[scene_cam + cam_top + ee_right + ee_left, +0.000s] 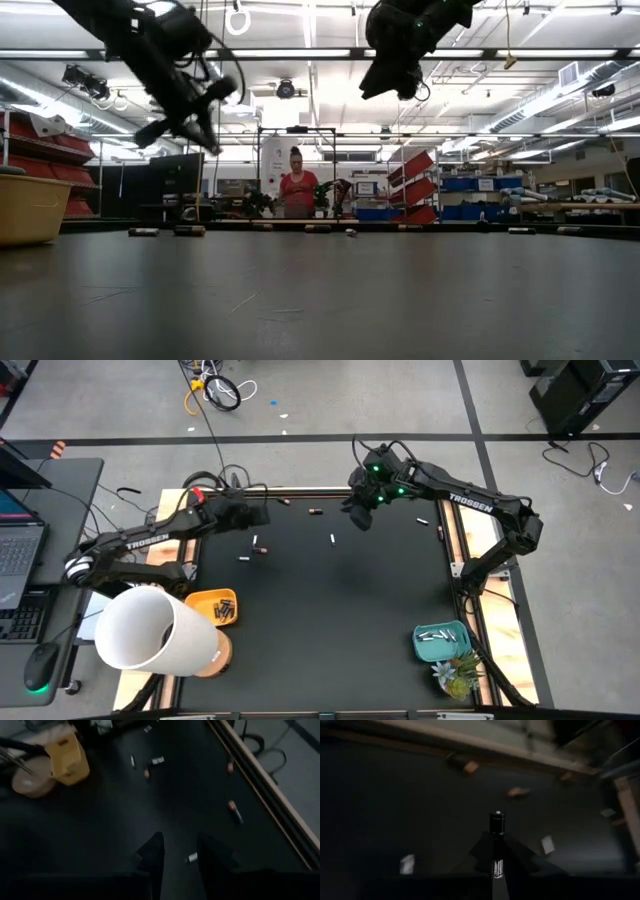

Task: Sort batteries
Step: Put the silver battery into the green bin

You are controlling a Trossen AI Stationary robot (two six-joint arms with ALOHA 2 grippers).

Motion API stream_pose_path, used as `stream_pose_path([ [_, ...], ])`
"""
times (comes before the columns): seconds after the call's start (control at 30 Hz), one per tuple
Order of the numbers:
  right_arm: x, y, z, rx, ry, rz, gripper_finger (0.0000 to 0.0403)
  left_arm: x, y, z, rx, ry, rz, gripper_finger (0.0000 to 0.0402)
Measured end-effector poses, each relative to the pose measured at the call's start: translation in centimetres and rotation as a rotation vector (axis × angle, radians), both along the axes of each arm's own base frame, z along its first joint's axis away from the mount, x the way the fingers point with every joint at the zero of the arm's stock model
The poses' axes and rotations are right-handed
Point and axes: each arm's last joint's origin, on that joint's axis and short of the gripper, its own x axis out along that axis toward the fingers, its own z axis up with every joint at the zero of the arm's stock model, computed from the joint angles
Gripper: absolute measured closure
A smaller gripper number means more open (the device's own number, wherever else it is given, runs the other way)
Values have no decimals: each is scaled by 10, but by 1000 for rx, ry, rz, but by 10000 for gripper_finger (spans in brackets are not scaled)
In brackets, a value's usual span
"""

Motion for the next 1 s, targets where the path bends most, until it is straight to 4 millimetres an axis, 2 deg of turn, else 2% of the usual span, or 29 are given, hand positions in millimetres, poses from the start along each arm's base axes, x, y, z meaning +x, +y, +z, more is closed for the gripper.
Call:
stream_pose_path([
  [0.2,2,1,3,29,-52,41,300,19,1,22,145,-240,-44,367],
  [0.37,6,4,-8,157,-124,156,300,37,-10,39,298,-383,-230,367],
  [0.47,13,7,-7,220,-215,178,300,48,-18,47,406,-447,-314,367],
  [0.73,31,19,17,262,-441,219,300,71,-12,46,509,-588,-293,366],
  [1.0,30,15,17,203,-442,148,291,90,-10,51,630,-806,-301,365],
])
